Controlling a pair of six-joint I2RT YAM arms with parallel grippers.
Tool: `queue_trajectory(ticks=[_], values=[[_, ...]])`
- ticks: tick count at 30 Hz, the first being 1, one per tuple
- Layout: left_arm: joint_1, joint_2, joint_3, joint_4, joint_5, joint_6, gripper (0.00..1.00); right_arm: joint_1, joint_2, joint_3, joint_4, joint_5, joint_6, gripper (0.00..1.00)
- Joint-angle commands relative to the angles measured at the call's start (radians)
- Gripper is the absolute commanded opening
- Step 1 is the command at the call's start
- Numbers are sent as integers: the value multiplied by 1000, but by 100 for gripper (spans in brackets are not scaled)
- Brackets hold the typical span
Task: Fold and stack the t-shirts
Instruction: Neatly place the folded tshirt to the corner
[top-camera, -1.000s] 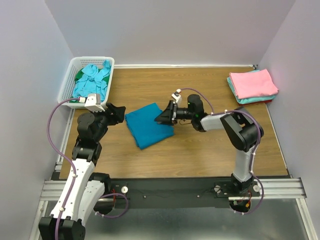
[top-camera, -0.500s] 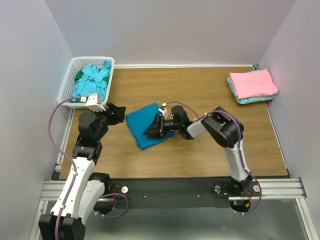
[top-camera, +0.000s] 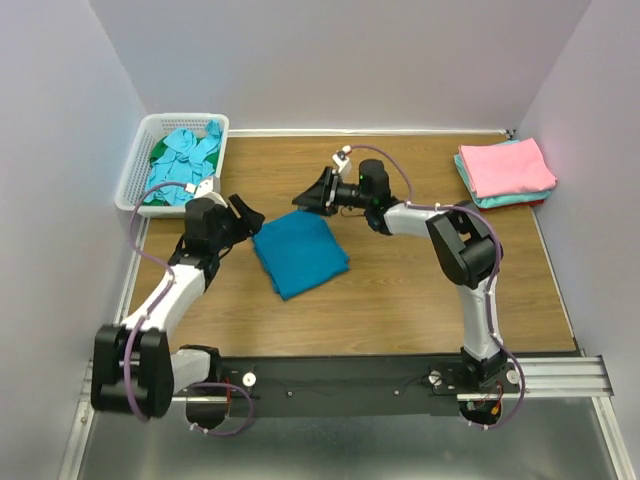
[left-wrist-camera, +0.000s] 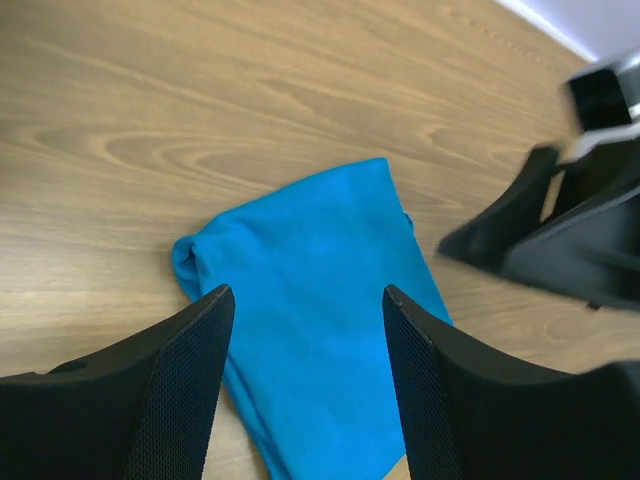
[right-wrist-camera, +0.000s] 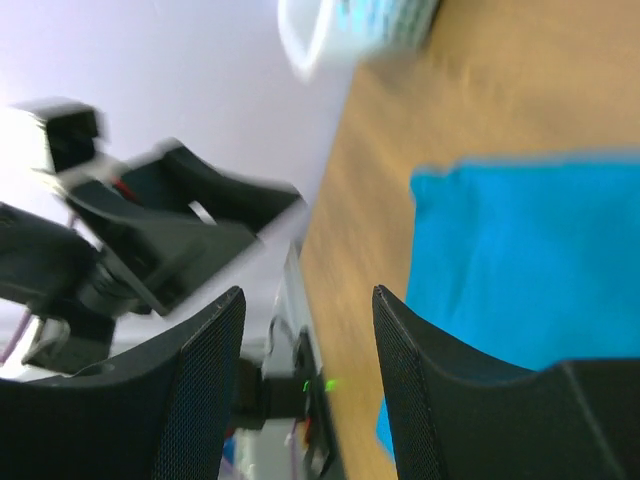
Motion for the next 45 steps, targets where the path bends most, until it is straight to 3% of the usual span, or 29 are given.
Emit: queue_trajectory(ticks=[1,7,15,27,31,35,38,40,45], values=[[-3,166,67,137,82,-120,68,-29,116,148,-129,45,-71,61],[-3,375,132,218,127,-200,63,-36,306,380,-195,57,-71,61],[20,510,98,223,41,-281,54,-82,387,364,-192,80,-46,61],[63,449,118,82,-54,-244,54,-124,217,207,-195,62,-129,61],[47,340,156,22,-89,-123,60,-134,75,134,-351,102,-271,61],[-74,250,247,-116,-255,32,65,-150,-97,34,-572,319,-446,62],[-291,217,310,-241,-379,128,65,-177,-288,-61,-737,475,-529,65],[-374,217,343,-286,-428,150,65,-197,-358,-95,-810,562,-569,67],[-623,283,429,-406,-529,202,65,-234,-553,-228,-949,841,-655,87]])
